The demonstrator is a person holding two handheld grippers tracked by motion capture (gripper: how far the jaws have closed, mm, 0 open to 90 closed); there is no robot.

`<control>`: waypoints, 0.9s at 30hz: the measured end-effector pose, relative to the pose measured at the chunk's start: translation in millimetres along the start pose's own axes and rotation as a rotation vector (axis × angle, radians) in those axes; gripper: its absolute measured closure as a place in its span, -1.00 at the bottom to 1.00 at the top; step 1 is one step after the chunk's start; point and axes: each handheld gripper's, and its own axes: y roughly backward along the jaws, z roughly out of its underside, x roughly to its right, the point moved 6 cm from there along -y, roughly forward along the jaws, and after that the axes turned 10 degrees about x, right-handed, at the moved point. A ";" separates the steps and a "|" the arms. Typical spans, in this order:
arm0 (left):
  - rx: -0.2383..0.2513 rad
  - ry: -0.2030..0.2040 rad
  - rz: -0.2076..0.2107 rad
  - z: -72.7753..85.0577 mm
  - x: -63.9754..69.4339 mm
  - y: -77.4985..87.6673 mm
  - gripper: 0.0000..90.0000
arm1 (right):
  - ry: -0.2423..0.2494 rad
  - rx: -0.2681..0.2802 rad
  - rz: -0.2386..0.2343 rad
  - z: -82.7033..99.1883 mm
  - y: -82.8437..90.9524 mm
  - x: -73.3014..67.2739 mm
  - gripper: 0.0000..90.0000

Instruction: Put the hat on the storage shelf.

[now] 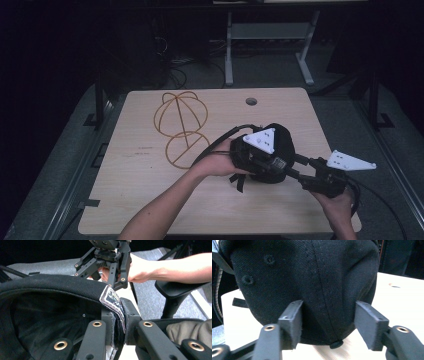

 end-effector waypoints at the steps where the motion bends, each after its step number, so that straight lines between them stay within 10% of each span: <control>1: 0.000 0.000 0.000 0.0 0.0 0.0 0.83 | 0.000 0.000 0.000 0.0 0.0 0.0 -0.04; 14: -0.026 -0.051 0.044 -10.1 5.5 -7.3 0.83 | 0.022 0.024 -0.097 1.9 8.2 -9.6 0.84; 27: -0.019 0.005 -0.061 -1.5 -4.1 6.4 0.64 | -0.017 0.014 -0.065 -4.3 14.8 -6.2 0.91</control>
